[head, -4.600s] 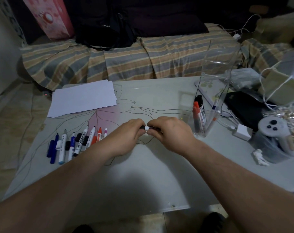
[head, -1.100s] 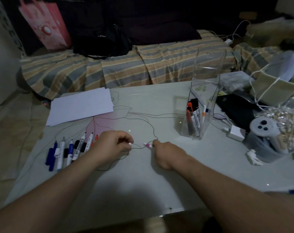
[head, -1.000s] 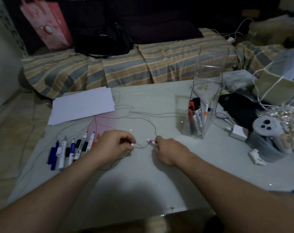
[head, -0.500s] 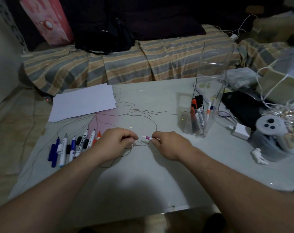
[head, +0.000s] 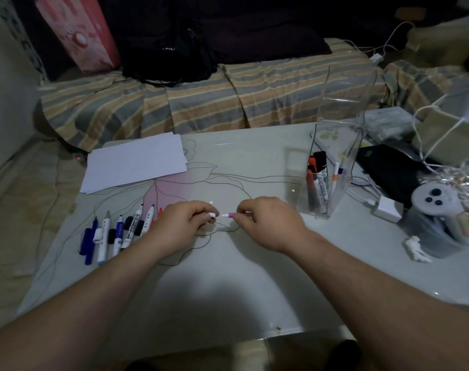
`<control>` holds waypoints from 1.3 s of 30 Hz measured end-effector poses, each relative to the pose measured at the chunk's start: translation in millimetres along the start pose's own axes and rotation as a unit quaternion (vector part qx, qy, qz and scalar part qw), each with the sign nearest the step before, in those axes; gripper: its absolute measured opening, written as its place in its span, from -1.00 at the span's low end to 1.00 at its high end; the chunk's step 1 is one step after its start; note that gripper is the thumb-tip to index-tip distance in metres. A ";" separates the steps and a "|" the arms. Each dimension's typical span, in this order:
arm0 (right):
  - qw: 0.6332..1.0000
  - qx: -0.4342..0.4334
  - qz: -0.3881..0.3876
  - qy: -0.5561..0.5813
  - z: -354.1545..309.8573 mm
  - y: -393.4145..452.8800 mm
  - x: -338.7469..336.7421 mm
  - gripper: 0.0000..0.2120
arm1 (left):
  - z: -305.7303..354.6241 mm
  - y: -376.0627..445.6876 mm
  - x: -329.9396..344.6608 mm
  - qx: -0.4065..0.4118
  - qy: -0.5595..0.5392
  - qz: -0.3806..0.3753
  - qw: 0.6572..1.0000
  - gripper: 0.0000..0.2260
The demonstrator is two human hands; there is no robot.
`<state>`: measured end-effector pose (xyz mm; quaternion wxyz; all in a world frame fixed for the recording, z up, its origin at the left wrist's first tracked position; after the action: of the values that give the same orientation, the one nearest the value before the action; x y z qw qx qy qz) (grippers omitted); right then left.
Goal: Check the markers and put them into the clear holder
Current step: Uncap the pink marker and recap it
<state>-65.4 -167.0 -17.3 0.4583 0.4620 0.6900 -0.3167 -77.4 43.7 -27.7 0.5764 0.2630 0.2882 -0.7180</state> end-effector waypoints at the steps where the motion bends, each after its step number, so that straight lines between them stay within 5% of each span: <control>1: 1.000 -0.004 0.005 0.000 -0.7 0.0 -0.3 -0.64 | 2.3 -0.5 0.5 0.007 0.000 0.003 1.000 -0.82; 8: 0.999 -0.026 0.023 0.003 -3.3 0.4 -2.5 -0.66 | 17.3 -4.3 5.8 0.028 0.010 -0.002 1.000 -0.81; 13: 0.989 -0.090 0.075 -0.088 -11.5 -2.6 -4.9 -0.70 | 28.8 -3.2 10.7 0.092 0.214 -0.028 0.972 -0.73; 18: 0.982 -0.116 0.108 -0.106 -15.3 -2.6 -11.2 -0.82 | 36.4 -0.5 11.5 0.105 0.254 0.015 0.961 -0.79; 26: 0.992 -0.084 0.094 -0.029 -9.1 -13.6 -19.1 -0.86 | 57.2 -5.4 11.3 0.120 0.224 0.032 0.966 -0.80; 30: 0.988 -0.156 0.017 0.004 -5.5 -16.9 -41.8 -0.94 | 78.5 -12.5 15.6 0.098 0.033 0.084 0.991 -0.69; 33: 0.971 -0.167 0.162 0.058 14.2 -16.1 -87.8 -0.95 | 90.4 -11.6 22.9 0.119 -0.078 0.056 0.988 -0.89; 36: 0.938 -0.035 0.335 0.078 55.1 -21.9 -130.7 -0.91 | 94.3 -10.7 35.5 0.157 -0.004 0.013 0.987 -0.93; 39: 0.929 0.057 0.341 0.134 86.4 -26.9 -138.4 -0.88 | 93.8 -11.7 51.1 0.177 0.070 -0.030 0.981 -0.89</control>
<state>-39.8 -299.4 78.4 0.4151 0.7330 0.5265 -0.1151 -103.2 -56.2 2.6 0.4772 0.4017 0.2042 -0.7545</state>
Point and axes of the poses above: each hand's wrist, its own y-axis towards the middle knuckle, its own x-axis out of the palm, z = x × y, the point moved 3 cm from there along y, towards the middle knuckle, and after that the axes turned 4 degrees about -z, right-handed, at the moved point
